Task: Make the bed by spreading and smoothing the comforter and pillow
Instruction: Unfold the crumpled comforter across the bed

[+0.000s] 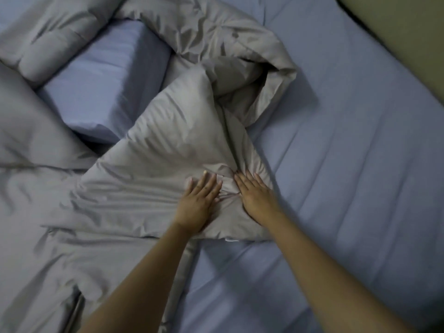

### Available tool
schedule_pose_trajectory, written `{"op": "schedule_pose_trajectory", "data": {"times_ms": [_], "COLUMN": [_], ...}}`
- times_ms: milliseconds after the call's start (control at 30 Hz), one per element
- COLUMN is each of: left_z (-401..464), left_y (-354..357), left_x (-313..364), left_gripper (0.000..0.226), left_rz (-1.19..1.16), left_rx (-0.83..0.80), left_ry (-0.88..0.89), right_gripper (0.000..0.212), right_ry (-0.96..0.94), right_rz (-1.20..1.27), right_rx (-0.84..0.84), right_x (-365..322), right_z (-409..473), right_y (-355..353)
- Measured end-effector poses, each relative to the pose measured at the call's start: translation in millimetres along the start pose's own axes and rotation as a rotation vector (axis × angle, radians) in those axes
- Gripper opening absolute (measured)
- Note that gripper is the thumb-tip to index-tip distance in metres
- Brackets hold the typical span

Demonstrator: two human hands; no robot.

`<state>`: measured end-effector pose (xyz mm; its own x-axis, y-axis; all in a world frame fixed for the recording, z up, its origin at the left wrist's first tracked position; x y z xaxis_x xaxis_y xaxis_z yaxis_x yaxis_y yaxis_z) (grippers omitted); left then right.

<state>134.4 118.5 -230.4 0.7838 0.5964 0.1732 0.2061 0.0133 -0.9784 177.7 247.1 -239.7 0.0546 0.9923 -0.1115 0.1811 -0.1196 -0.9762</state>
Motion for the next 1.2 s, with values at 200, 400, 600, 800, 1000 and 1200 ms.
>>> {"op": "schedule_pose_trajectory", "data": {"times_ms": [200, 400, 600, 800, 1000, 1200], "left_z": [25.1, 65.6, 99.0, 114.1, 113.3, 167.2], "left_y": [-18.3, -21.8, 10.3, 53.4, 46.9, 13.5], "left_x": [108.3, 187.7, 205.7, 207.4, 248.7, 403.2], "left_gripper": [0.066, 0.072, 0.086, 0.055, 0.053, 0.053], "left_rz": [-0.003, 0.077, 0.149, 0.183, 0.000, -0.166], "left_rx": [-0.046, -0.023, -0.019, -0.006, -0.035, 0.069], "left_ry": [0.261, 0.452, 0.482, 0.527, 0.527, 0.587], "right_gripper": [0.050, 0.054, 0.073, 0.060, 0.054, 0.061], "right_ry": [0.027, 0.443, 0.933, 0.891, 0.846, 0.824], "right_rz": [-0.263, -0.232, 0.107, 0.275, 0.263, 0.184], "right_rx": [-0.001, -0.105, 0.023, 0.187, 0.220, 0.243], "right_x": [139.1, 247.3, 252.7, 254.2, 290.2, 418.4], "right_z": [-89.7, -177.9, -217.7, -196.5, -212.7, -280.9], "right_y": [-53.5, -79.1, -27.1, 17.5, 13.7, -44.9]}}
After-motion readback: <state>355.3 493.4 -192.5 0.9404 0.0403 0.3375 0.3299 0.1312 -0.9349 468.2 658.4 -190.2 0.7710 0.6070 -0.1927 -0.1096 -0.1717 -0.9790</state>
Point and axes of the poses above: each hand's wrist, its own z-axis towards the middle knuckle, its own y-axis out of the palm, x = y × z, the point moved 8 cm from there along z, towards the middle knuckle, and after that the axes turned 1 degree about y, right-handed, at the moved point
